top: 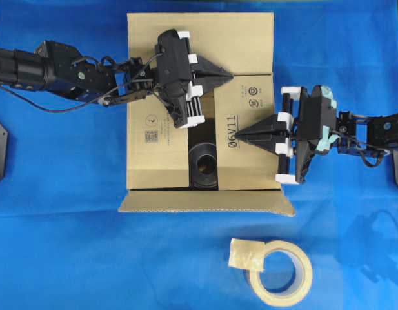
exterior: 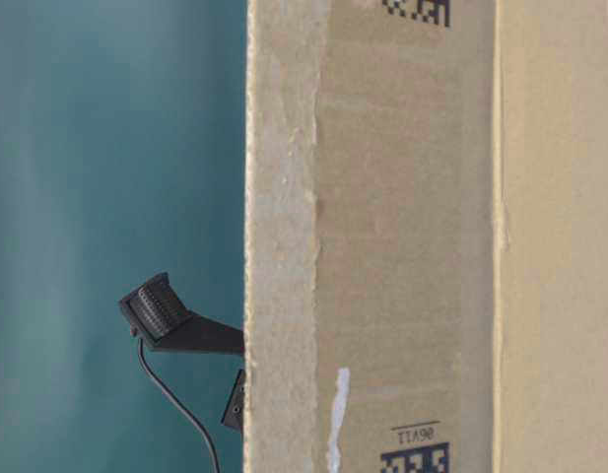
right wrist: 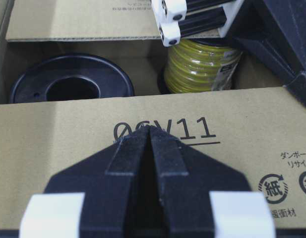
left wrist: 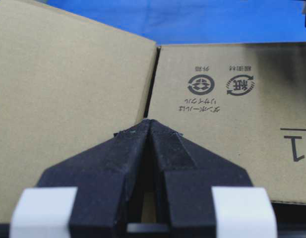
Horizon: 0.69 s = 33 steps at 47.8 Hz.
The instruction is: Close the cardboard box.
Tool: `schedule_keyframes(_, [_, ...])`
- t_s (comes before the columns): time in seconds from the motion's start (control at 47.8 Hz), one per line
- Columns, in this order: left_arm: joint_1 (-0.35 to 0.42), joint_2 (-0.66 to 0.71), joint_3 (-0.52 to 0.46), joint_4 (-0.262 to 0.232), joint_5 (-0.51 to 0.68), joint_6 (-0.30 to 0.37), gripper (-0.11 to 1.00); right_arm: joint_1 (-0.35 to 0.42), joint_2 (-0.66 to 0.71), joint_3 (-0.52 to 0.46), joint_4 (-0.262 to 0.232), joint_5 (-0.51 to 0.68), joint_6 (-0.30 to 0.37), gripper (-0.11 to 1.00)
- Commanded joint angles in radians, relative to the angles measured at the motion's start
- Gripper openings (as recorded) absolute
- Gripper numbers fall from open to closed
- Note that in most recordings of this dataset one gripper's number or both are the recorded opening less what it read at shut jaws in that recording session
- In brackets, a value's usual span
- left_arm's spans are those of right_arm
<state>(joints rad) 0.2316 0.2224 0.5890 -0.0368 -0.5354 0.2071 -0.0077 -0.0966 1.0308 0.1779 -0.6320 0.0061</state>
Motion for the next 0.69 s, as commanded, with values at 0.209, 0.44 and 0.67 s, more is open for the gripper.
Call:
schedule_keyframes(0.209, [0.011, -0.017, -0.008, 0.0, -0.009, 0.0, 0.0, 0.009, -0.008, -0.021, 0.003, -0.003, -0.002, 0.0])
schedule_keyframes(0.44, [0.02, -0.014, -0.009, 0.0, -0.011, -0.003, 0.0, 0.014, -0.006, -0.023, 0.003, -0.002, -0.002, 0.0])
schedule_keyframes(0.67, [0.02, -0.014, -0.002, 0.002, -0.009, -0.015, 0.0, 0.037, -0.031, -0.025, 0.003, 0.009, 0.0, 0.0])
